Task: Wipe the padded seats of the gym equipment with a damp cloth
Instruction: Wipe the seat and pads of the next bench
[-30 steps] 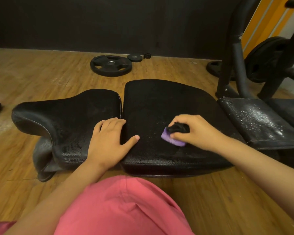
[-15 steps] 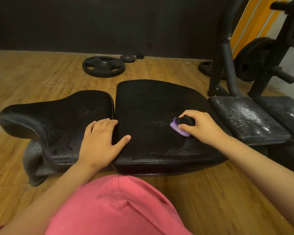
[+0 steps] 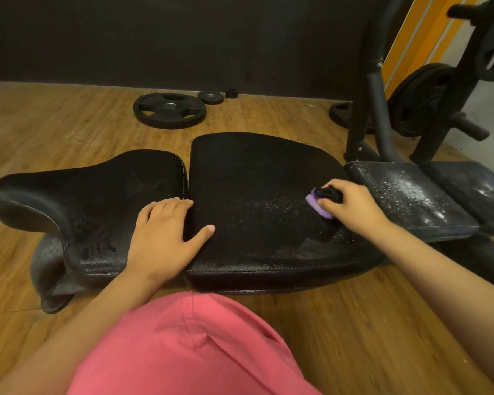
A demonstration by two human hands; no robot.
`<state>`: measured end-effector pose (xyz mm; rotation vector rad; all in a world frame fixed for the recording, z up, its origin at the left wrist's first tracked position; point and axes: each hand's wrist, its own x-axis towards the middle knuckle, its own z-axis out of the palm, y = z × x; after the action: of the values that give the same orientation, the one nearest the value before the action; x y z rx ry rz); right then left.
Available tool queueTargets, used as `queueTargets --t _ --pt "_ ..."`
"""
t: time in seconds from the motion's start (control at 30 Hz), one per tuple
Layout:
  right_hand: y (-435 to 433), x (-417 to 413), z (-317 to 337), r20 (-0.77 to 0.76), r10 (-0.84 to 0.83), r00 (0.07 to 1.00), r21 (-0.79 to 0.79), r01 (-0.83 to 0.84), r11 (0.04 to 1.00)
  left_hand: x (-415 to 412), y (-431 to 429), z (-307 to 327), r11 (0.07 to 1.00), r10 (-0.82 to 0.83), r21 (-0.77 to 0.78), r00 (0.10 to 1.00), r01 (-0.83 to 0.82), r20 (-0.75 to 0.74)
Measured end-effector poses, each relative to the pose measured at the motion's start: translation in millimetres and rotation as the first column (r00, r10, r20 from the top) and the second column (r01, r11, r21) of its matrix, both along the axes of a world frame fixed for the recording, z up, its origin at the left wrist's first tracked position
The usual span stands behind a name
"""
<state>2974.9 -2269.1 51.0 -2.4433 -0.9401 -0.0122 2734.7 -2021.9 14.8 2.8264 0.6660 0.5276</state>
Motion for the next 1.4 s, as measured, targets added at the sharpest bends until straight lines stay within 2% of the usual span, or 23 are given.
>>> queueTargets --t 0.17,0.23,0.3,0.37,0.43,0.5,0.6,0.67,0.73,0.83,0.93,1.0,1.4 --pt "-27 -46 3 -0.094 0.205 0.974 0.051 -0.201 0.978 0 0 0 1.0 -0.004 -0.002 1.0 0.004 -0.004" --pt "-48 -37 1 -0.089 0.126 0.988 0.023 -0.125 0.992 0 0 0 1.0 -0.004 0.001 1.0 0.004 -0.003" --pt "-65 -17 -1 -0.057 -0.042 0.998 -0.007 0.042 0.999 0 1 0 1.0 -0.005 -0.003 1.0 0.005 -0.002" --pt "-72 0 -1 -0.03 -0.193 0.981 -0.031 0.192 0.981 0 1 0 1.0 -0.004 -0.003 1.0 0.004 -0.006" --pt "-67 2 -2 0.014 -0.267 0.963 -0.054 0.268 0.962 0 0 0 1.0 -0.002 -0.003 1.0 0.002 0.0" --pt "-54 -9 -3 0.014 -0.268 0.963 -0.017 0.268 0.963 0 -1 1 1.0 0.001 -0.005 1.0 -0.001 0.01" --pt "-30 -44 -3 -0.04 -0.121 0.992 0.09 0.124 0.988 0 -3 2 1.0 0.005 -0.003 1.0 -0.005 0.006" --pt "-24 -64 -4 -0.061 -0.008 0.998 0.1 0.014 0.995 0 -2 2 1.0 0.003 -0.008 1.0 -0.003 -0.006" --pt "-33 -74 -5 -0.079 0.023 0.997 0.115 -0.014 0.993 -1 -1 2 1.0 -0.001 -0.01 1.0 0.001 -0.013" --pt "-62 -59 -8 -0.043 -0.114 0.993 0.115 0.119 0.986 -1 0 2 1.0 -0.006 -0.004 1.0 0.006 -0.015" --pt "-88 -16 -8 -0.001 -0.33 0.944 0.019 0.329 0.944 0 1 1 1.0 -0.005 -0.003 1.0 0.005 -0.021" --pt "-99 9 -9 -0.001 -0.409 0.912 -0.05 0.409 0.911 0 0 1 1.0 -0.006 -0.008 1.0 0.006 -0.024" --pt "-91 8 -8 0.018 -0.417 0.909 -0.034 0.418 0.908 0 -1 2 1.0 0.003 0.002 1.0 -0.003 -0.021"
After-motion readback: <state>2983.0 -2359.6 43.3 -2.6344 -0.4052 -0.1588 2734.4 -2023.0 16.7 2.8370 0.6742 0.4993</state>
